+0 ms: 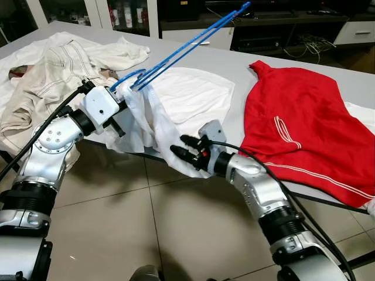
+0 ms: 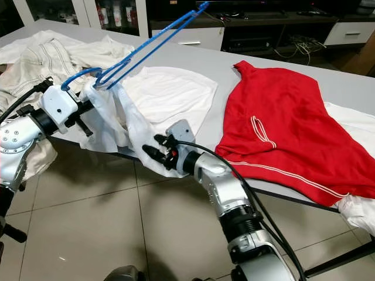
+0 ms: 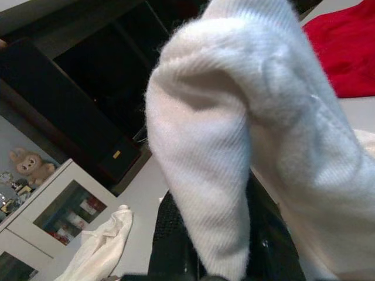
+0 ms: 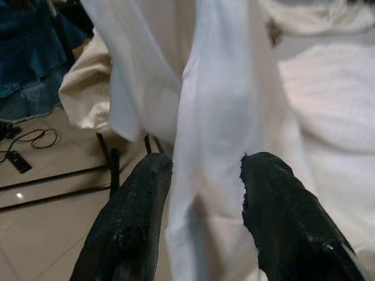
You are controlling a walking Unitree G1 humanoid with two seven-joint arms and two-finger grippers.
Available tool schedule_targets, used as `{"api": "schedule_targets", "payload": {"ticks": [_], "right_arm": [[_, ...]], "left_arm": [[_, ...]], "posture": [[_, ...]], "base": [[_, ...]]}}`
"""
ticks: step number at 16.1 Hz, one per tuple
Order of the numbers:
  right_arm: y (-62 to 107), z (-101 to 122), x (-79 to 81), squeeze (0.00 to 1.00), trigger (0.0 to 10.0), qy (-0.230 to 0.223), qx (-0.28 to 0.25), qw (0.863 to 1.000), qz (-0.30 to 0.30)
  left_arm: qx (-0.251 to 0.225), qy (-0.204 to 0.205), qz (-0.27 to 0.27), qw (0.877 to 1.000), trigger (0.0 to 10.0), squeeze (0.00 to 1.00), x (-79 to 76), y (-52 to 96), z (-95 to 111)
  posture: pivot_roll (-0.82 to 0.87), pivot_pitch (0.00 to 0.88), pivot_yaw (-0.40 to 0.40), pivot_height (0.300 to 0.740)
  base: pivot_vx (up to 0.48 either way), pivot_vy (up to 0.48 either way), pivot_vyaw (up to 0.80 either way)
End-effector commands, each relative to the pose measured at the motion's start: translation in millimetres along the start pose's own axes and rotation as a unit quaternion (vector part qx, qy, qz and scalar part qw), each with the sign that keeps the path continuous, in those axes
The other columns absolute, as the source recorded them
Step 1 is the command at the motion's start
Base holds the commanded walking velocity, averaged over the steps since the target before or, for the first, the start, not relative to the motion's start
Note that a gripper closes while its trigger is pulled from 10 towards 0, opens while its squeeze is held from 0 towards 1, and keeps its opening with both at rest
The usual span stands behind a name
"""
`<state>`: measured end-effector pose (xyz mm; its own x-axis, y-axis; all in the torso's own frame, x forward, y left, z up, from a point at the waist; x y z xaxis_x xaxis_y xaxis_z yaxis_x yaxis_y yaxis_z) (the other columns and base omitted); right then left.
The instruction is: Hang hanger
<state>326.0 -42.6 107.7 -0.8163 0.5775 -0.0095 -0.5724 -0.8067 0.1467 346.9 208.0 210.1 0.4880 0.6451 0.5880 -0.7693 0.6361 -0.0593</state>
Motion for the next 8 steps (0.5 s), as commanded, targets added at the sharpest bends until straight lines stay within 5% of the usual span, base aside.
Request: {"api": "schedule_targets", "payload": {"ticks": [1,4,5,6,7,8], "right_arm": [[-3.4,0.2,-2.3,0.00,10.0,-0.006,0.012,1.000,-0.003],[-8.0,-5.0,0.2,0.00,10.0,-0.014,0.036,0.999,0.001],[-9.0,-4.1,1.4,0.00,5.1,-0.018,0.035,0.999,0.004],[-10.3,-1.8,2.6,0.00,2.2,-0.021,0.030,0.999,0.011],[-11.0,0.5,3.0,0.00,0.0,-0.024,0.024,0.999,0.014],[-10.9,5.0,1.6,0.00,0.0,-0.030,0.009,0.999,0.013]], "left_arm": [[-0.003,-0.012,-0.015,1.000,0.0,0.00,-3.0,-2.8,4.2],[-0.003,-0.015,-0.015,1.000,0.0,0.00,-2.2,-1.9,5.0],[-0.003,-0.015,-0.015,1.000,0.0,0.00,-2.0,-1.6,5.5],[-0.003,-0.016,-0.015,1.000,0.0,0.00,-1.8,-1.7,5.6],[-0.003,-0.016,-0.015,1.000,0.0,0.00,-1.7,-1.7,5.7],[-0.003,-0.017,-0.014,1.000,0.0,0.00,-1.7,-1.5,5.9]], "posture": [[0.13,0.007,-0.038,0.740],[0.14,0.006,-0.038,0.740],[0.14,0.006,-0.038,0.740],[0.14,0.006,-0.039,0.740],[0.14,0.006,-0.039,0.740],[0.14,0.006,-0.039,0.740]], "base": [[0.000,0.000,0.00],[0.000,0.000,0.00],[0.000,0.000,0.00],[0.000,0.000,0.00],[0.000,0.000,0.00],[0.000,0.000,0.00]]}}
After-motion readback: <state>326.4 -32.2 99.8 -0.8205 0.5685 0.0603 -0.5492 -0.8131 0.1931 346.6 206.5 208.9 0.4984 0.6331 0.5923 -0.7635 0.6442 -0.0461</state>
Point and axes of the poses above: a point about 5 cm out from each wrist's last joint towards the gripper, its own y axis pointing back from the gripper into the wrist, its own z axis along the axis of the wrist's last joint, x = y × z, the point moved 1 cm from there along -y, pointing out of the wrist towards the gripper, and after that the axes turned 8 degrees about y, right-handed, at the moved point
